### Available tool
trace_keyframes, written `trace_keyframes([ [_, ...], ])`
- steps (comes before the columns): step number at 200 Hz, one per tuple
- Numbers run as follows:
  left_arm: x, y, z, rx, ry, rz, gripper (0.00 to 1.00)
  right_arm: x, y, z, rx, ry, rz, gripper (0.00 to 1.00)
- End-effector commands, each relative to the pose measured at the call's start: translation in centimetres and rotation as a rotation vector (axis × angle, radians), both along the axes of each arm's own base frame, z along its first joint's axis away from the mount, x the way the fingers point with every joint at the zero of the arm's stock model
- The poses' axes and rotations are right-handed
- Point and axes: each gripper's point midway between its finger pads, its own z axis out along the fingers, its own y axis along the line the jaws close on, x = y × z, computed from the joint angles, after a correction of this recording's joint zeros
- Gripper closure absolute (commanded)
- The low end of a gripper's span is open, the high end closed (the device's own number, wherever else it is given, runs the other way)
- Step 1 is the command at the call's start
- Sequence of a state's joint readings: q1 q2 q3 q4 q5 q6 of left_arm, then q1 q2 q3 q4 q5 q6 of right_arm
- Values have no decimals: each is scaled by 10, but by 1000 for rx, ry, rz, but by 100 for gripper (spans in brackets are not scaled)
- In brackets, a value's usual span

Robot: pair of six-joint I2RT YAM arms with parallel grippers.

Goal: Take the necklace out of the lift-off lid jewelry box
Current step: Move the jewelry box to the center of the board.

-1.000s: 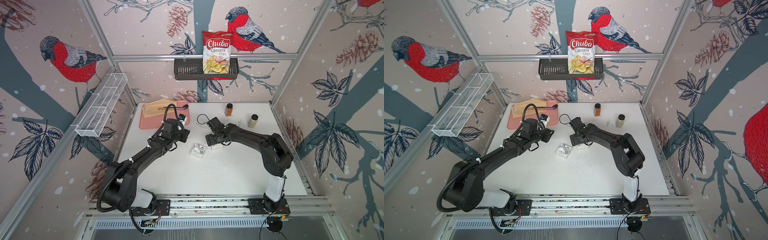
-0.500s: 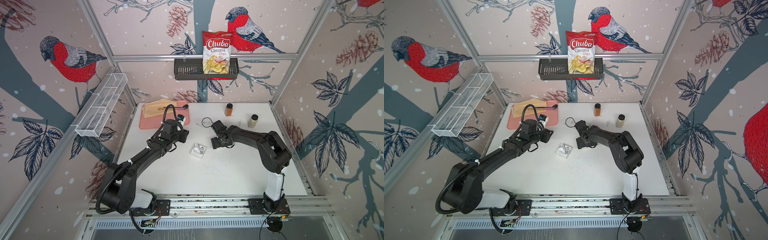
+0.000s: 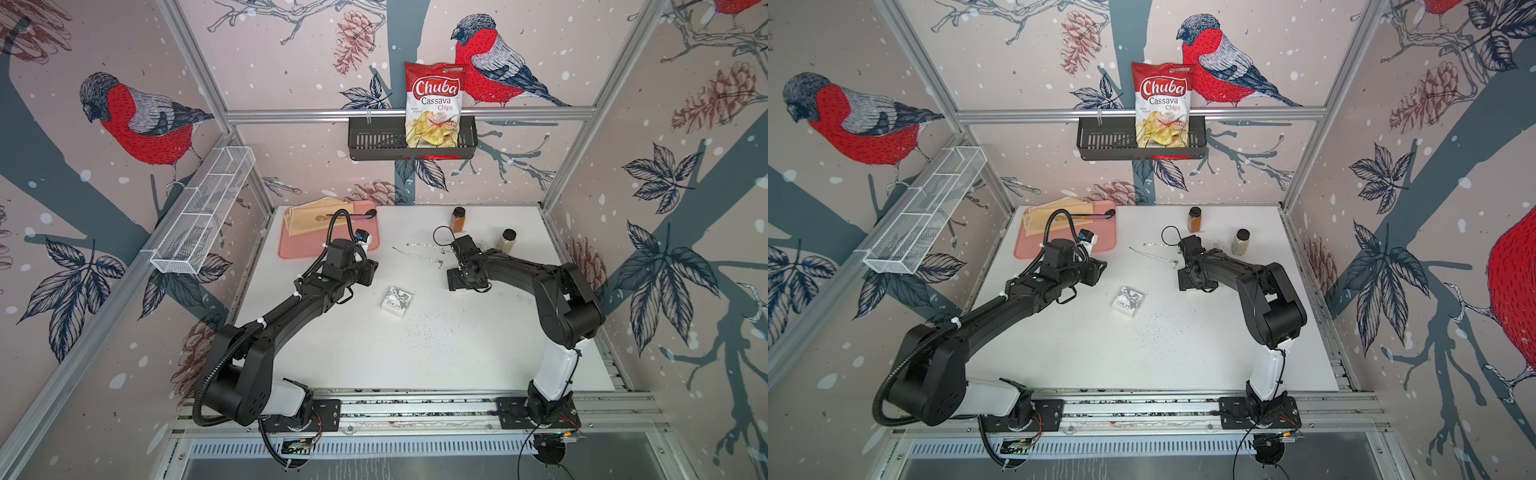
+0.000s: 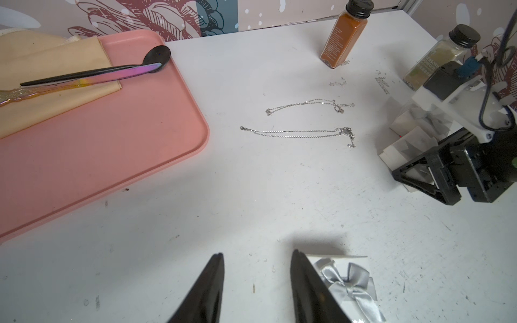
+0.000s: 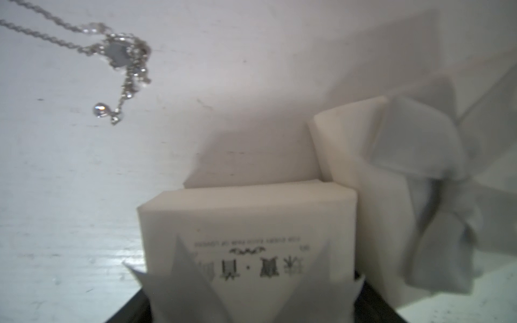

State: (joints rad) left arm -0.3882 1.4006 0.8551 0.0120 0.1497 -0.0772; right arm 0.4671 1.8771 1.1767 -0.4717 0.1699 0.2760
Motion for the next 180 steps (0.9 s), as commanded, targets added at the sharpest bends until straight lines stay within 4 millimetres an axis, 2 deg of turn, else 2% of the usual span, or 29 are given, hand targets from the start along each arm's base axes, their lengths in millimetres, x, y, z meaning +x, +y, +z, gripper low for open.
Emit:
trace_keyframes([
  [1, 4, -1, 5, -9, -17, 2, 55, 3, -16, 7, -67, -23, -16, 18],
  [25, 3, -3, 0, -1, 1, -13, 50, 0, -13, 17, -55, -33, 4, 14],
  [37, 0, -4, -4, 2, 16, -28, 45, -2, -11, 25, -48, -41, 12, 13],
  [53, -5, -4, -10, 2, 36, -33, 39, -5, -8, 39, -41, -61, 24, 11],
  [71, -12, -1, -21, 1, 84, -22, 38, -8, 0, 58, -10, -93, 42, 11],
  [88, -19, 3, -40, 8, 152, 4, 40, -13, 17, 77, 64, -123, 98, 13],
  [105, -30, 10, -70, 60, 247, 35, 46, -23, 42, 88, 160, -133, 191, 15],
  [120, -42, 15, -96, 157, 309, 61, 50, -32, 59, 88, 210, -130, 251, 16],
  [132, -51, 11, -109, 226, 344, 51, 53, -35, 65, 85, 241, -116, 267, 16],
  [152, -59, -7, -112, 256, 359, 3, 55, -38, 72, 77, 270, -95, 283, 18],
  [180, -63, -22, -105, 187, 375, -34, 56, -45, 84, 67, 308, -58, 304, 19],
])
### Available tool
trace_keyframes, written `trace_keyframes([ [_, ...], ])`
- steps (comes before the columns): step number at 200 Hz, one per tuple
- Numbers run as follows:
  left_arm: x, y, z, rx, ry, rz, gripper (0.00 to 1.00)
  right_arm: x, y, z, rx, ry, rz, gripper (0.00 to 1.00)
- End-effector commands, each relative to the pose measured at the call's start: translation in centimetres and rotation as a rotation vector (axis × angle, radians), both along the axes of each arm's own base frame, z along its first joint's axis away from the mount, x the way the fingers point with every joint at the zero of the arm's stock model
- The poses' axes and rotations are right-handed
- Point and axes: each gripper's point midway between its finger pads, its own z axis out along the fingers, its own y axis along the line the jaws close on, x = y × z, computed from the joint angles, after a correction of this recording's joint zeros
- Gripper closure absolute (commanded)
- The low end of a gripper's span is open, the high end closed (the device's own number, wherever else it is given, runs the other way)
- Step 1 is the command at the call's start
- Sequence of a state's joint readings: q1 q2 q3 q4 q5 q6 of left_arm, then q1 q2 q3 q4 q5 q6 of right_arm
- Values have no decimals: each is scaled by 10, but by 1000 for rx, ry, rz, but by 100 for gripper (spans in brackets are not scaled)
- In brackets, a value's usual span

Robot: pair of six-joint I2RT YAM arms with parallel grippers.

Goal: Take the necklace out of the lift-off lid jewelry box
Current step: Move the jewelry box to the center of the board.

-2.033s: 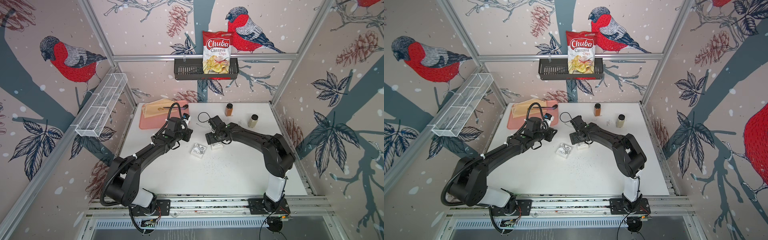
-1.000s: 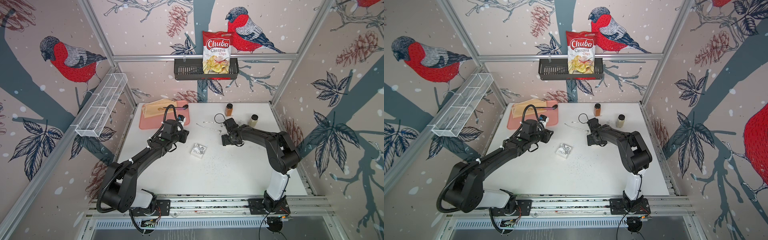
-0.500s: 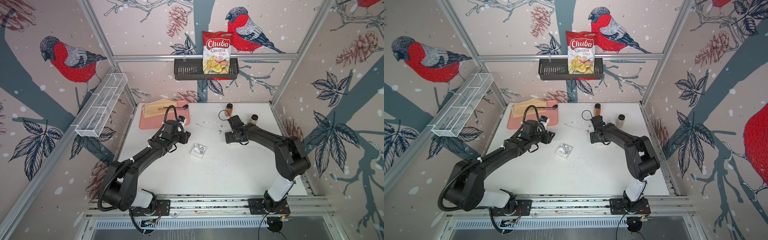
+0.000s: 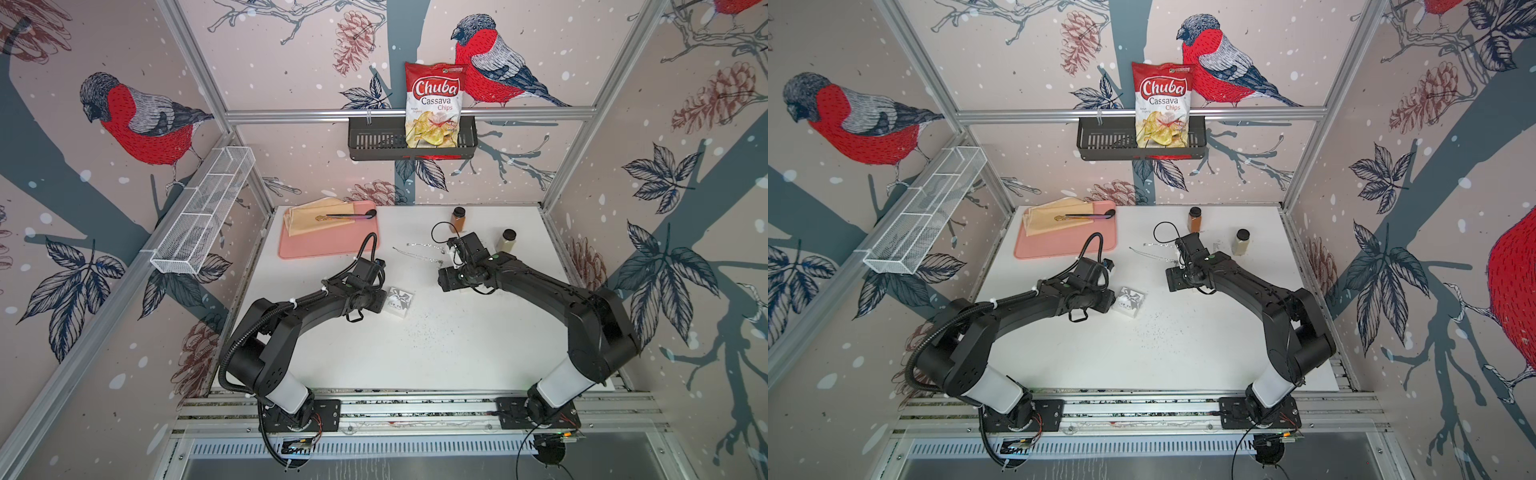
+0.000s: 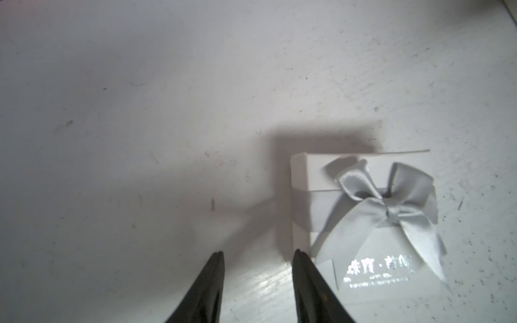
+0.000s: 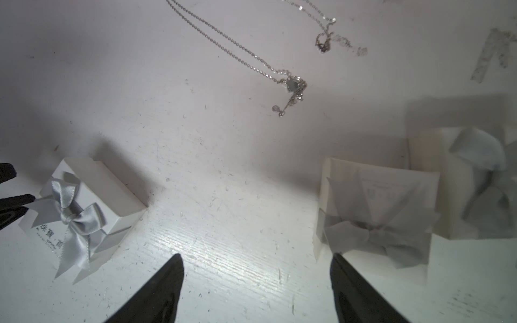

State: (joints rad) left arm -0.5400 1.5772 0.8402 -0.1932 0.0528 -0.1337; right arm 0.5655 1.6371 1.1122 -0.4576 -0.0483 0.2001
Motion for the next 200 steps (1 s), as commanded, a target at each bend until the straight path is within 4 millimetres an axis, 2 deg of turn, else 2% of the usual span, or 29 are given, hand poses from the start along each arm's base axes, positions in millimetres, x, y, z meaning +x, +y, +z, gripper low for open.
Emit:
trace_keyframes([
  [1, -4, -4, 2, -21, 29, 14, 56, -6, 18, -2, 67, 21, 55, 19],
  [37, -5, -13, -2, -48, 67, 1, 58, -12, 22, -7, 94, 42, 58, 19],
  [78, -10, -42, -9, -104, 119, -63, 61, -20, 27, -12, 135, 73, 49, 21],
  [106, -8, -70, 0, -191, 121, -107, 62, -25, 31, -13, 171, 95, 42, 21],
  [128, -9, -91, 7, -274, 130, -146, 62, -31, 34, -12, 195, 107, 33, 17],
  [159, -12, -118, 21, -420, 153, -219, 60, -33, 29, -15, 167, 104, -58, 16],
  [178, -2, -114, 27, -407, 114, -212, 58, -40, 33, -16, 145, 96, -105, 15],
  [200, 25, -83, 35, -371, 50, -128, 57, -54, 41, -21, 112, 101, -151, 13],
])
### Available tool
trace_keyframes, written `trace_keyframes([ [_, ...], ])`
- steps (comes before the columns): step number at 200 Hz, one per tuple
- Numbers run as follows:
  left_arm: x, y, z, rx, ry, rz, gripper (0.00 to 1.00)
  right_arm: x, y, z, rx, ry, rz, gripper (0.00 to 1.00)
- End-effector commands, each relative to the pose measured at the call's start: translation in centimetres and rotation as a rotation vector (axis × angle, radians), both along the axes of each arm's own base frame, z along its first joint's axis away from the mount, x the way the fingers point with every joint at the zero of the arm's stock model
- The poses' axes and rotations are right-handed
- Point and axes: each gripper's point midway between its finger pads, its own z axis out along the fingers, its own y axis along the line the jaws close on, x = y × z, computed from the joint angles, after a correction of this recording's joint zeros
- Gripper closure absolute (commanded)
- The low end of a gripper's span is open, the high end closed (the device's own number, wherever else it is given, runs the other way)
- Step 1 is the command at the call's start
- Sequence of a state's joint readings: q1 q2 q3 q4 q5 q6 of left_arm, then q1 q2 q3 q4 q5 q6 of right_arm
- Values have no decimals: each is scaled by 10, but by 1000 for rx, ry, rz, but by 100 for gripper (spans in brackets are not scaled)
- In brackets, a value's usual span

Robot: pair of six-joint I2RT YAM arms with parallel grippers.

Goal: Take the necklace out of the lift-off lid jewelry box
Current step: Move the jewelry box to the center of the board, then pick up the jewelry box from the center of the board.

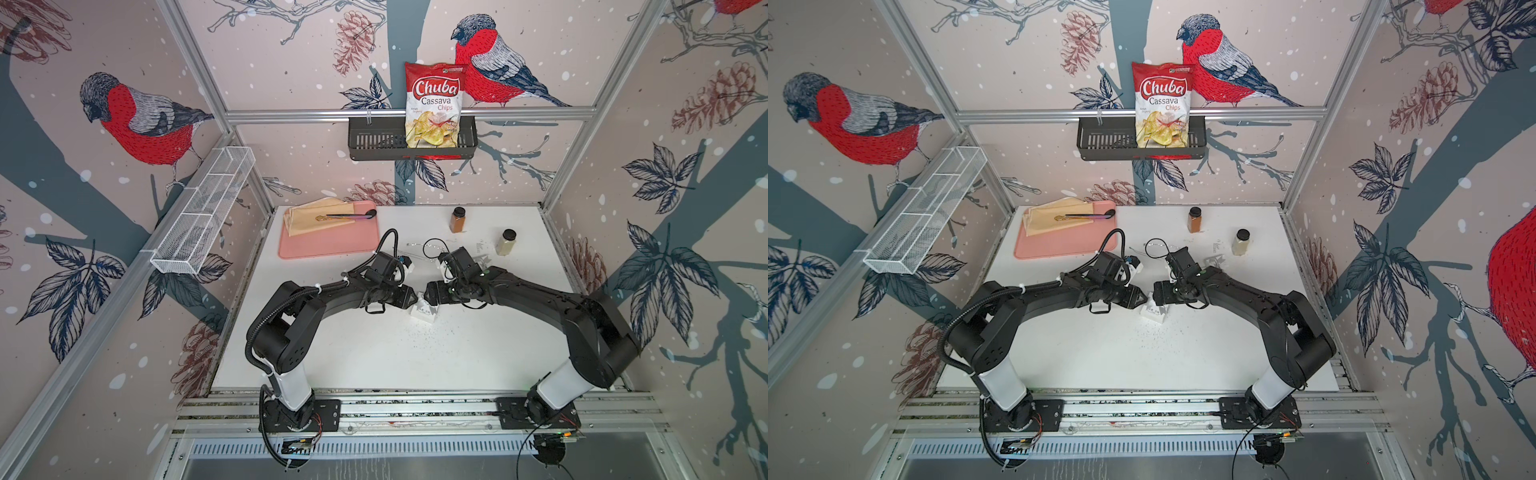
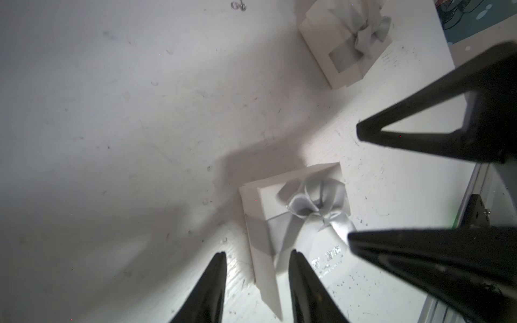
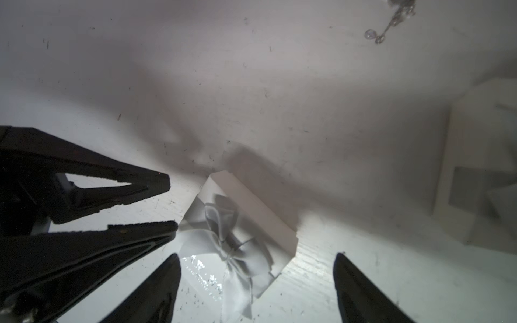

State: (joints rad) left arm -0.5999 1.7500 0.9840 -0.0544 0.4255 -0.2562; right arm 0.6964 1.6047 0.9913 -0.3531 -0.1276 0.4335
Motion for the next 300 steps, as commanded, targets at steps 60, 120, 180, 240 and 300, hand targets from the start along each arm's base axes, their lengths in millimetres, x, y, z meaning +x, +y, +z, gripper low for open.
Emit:
trace_keyframes([
  [60, 79, 90, 80, -17, -284, 235, 56, -25, 24, -16, 19, 48, -122, 10],
  [120, 64, 104, 74, -24, -296, 261, 56, -2, 47, -24, -32, 30, -70, 9],
  [180, 60, 111, 74, -39, -306, 287, 56, 0, 44, -39, -329, -43, 51, 10],
  [240, 62, 113, 70, -34, -300, 291, 56, -3, 44, -37, -379, -63, 56, 12],
  [300, 61, 115, 69, -27, -298, 296, 56, -3, 47, -38, -398, -65, 73, 16],
])
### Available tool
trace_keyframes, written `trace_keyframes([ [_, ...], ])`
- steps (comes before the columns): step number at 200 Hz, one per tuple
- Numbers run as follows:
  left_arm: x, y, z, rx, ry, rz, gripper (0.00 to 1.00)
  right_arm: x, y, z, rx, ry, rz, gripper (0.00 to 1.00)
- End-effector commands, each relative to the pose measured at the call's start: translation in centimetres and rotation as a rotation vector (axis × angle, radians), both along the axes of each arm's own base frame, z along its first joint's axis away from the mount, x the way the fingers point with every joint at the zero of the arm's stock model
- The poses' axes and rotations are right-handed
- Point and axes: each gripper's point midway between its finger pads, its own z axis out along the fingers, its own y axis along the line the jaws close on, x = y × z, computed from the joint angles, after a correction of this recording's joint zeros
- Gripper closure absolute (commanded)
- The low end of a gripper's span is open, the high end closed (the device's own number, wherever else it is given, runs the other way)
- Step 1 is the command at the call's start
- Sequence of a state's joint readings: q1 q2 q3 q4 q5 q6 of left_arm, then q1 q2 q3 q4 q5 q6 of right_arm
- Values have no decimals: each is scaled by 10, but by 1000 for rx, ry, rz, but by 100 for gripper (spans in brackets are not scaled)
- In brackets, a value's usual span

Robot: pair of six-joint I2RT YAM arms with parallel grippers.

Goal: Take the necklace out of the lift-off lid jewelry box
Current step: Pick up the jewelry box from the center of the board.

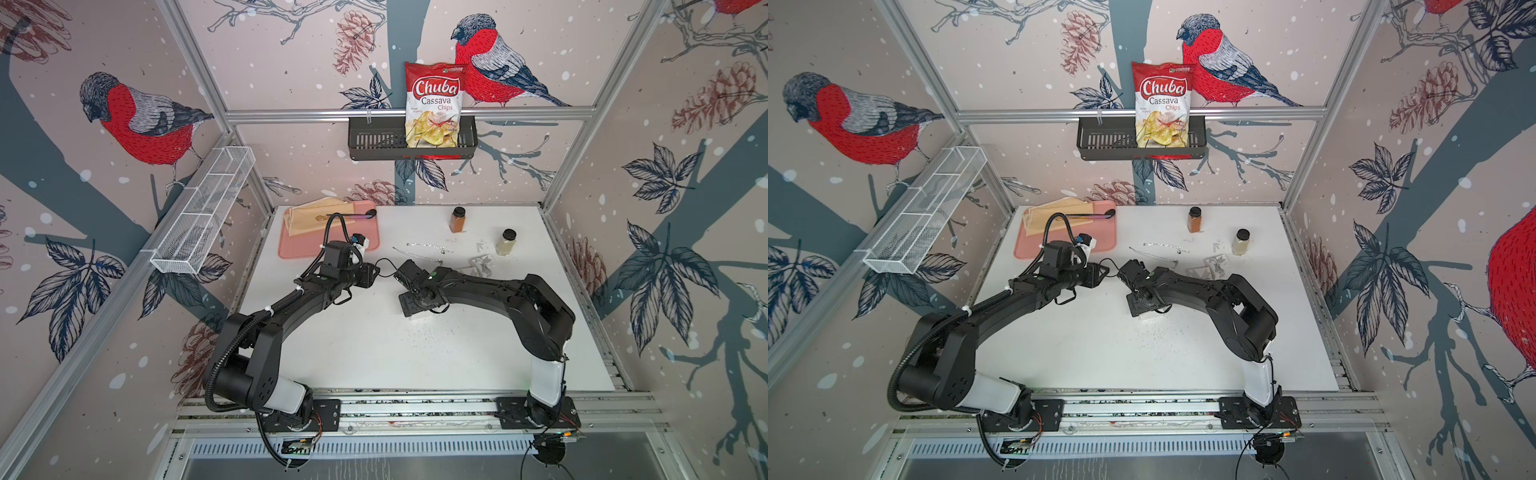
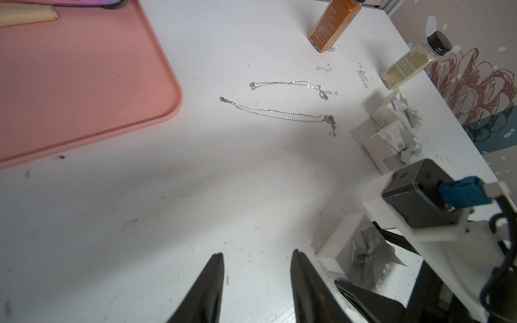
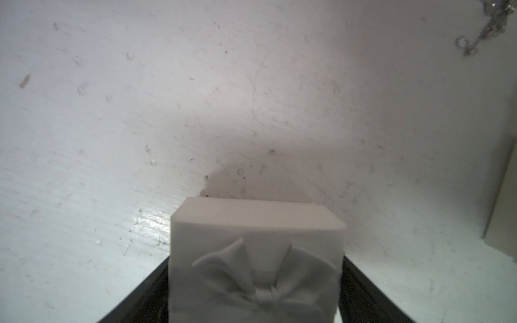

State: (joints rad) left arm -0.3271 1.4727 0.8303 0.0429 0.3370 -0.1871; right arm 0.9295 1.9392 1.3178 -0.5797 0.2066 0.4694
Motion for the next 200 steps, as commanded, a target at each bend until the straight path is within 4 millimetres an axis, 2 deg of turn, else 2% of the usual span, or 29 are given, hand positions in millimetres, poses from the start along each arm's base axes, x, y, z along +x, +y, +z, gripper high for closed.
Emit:
trace_keyframes([
  [1, 4, 1, 6, -10, -31, 8, 56, 1, -3, 2, -29, -11, 7, 16],
  [38, 5, 1, 4, -11, -26, 4, 56, 0, 0, 2, -25, -2, 15, 19],
  [69, 2, -7, 5, -39, -15, -37, 56, 2, -1, 8, 2, -1, 20, 23],
  [96, -6, -21, 15, -105, -20, -115, 55, 7, -2, 20, 106, 21, 19, 23],
  [111, -11, -29, 22, -155, -30, -163, 51, 10, -4, 31, 219, 46, 22, 24],
  [132, -21, -43, 42, -255, -65, -251, 40, 18, -11, 64, 409, 38, 57, 25],
  [148, -29, -53, 68, -355, -113, -313, 32, 25, -21, 97, 542, 8, 88, 25],
  [173, -42, -65, 114, -513, -196, -416, 25, 34, -32, 154, 722, -76, 164, 25],
  [200, -56, -77, 149, -652, -237, -543, 18, 33, -40, 213, 897, -173, 270, 25],
])
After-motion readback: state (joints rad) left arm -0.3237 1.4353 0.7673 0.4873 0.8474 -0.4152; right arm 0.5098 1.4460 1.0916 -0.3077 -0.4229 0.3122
